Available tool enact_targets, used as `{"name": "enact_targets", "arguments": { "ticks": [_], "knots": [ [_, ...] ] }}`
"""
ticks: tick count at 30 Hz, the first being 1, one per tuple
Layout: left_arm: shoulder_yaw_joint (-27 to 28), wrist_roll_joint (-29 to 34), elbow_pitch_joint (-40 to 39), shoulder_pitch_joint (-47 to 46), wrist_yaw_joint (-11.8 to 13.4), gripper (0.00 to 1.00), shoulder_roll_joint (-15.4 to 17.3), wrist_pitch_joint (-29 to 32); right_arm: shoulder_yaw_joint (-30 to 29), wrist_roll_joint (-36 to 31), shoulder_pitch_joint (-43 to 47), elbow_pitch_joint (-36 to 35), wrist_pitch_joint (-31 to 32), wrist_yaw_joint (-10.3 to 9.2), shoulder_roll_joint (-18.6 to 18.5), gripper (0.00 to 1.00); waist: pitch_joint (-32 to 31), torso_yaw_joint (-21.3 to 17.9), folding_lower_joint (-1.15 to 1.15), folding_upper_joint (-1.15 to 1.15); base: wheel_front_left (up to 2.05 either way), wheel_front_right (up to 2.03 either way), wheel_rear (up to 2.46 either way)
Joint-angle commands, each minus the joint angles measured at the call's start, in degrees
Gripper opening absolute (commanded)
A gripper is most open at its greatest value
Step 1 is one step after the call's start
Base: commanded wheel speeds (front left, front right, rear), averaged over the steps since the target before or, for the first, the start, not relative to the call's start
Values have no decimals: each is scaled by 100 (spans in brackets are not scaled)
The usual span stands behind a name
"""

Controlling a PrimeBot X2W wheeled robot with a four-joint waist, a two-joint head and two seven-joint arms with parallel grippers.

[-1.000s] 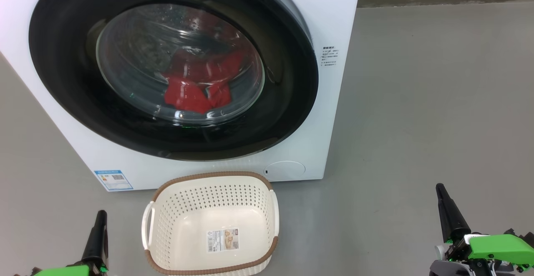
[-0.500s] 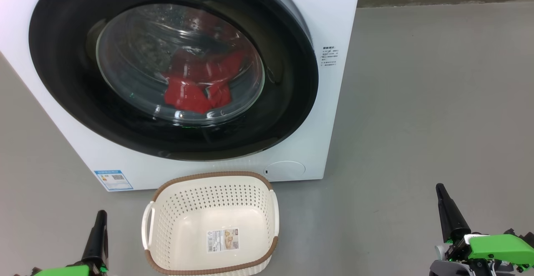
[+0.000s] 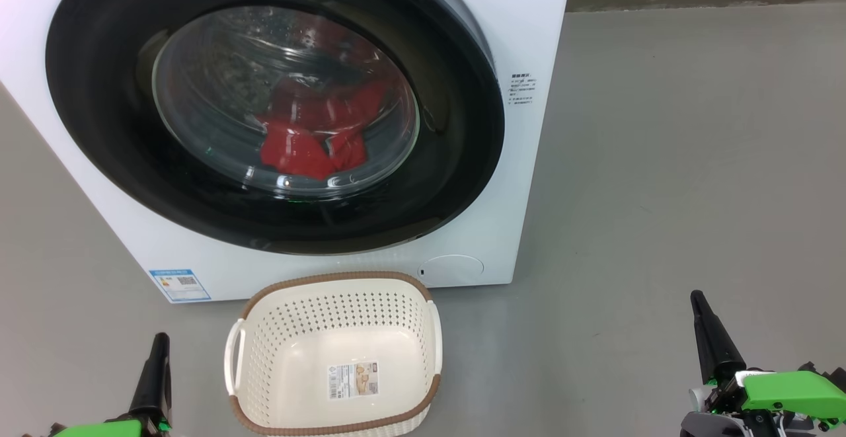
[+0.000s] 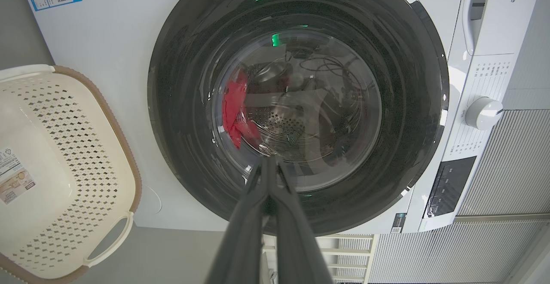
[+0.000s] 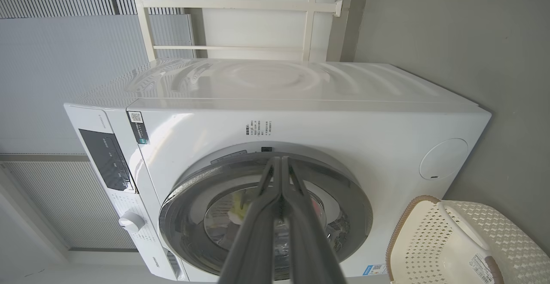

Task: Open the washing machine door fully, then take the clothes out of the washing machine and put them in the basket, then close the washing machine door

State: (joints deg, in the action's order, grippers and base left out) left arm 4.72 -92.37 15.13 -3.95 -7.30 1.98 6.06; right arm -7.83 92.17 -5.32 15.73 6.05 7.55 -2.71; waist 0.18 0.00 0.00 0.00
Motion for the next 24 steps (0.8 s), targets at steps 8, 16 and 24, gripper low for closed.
{"name": "enact_targets", "arguments": {
  "ticks": [8,16,24],
  "knots": [
    [178,18,-111,-223,-19,0,89,41,133,2,-86,-170,42,-6,-17,0,0,0,0,0,0,0,0],
    [178,18,-111,-223,-19,0,89,41,133,2,-86,-170,42,-6,-17,0,0,0,0,0,0,0,0],
    [178,18,-111,-223,-19,0,89,41,133,2,-86,-170,42,-6,-17,0,0,0,0,0,0,0,0]
  ]
}}
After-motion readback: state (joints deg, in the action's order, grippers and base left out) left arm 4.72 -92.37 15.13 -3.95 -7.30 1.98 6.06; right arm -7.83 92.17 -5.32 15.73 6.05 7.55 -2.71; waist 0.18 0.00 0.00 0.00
